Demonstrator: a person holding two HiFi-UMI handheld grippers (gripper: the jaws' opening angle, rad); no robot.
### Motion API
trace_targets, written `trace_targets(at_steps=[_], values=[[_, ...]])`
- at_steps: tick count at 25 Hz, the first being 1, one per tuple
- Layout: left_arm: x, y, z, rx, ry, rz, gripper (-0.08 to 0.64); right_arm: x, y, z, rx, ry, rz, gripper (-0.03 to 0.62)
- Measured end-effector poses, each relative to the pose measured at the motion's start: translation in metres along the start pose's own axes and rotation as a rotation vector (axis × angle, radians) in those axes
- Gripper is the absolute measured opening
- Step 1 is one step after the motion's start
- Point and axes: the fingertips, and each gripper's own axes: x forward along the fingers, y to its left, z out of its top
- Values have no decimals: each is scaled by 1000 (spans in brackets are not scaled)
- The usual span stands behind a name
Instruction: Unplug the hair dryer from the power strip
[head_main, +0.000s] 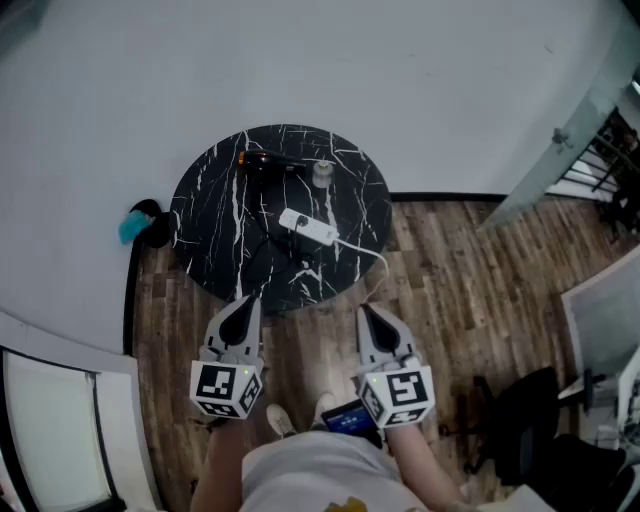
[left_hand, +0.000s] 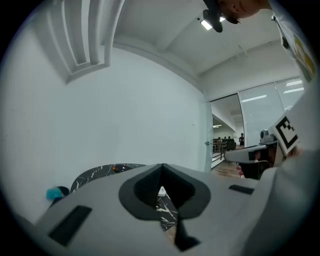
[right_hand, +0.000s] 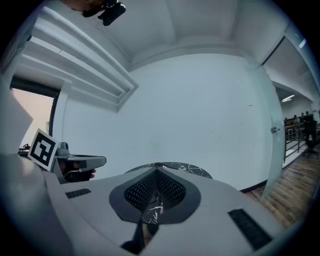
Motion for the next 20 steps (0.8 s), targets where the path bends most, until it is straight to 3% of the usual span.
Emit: trace_targets(at_steps=[10, 14, 17, 20], values=[[8, -4, 7, 6, -2, 23, 2, 8, -7, 6, -12, -4, 40, -2], [10, -17, 16, -28, -67, -18, 2, 15, -5, -7, -66, 60, 75, 5], [15, -19, 13, -18, -55, -7, 2, 16, 0, -11, -104, 87, 99, 3], [22, -21, 7, -25, -37, 8, 2, 19, -2, -13, -71, 96, 131, 2]])
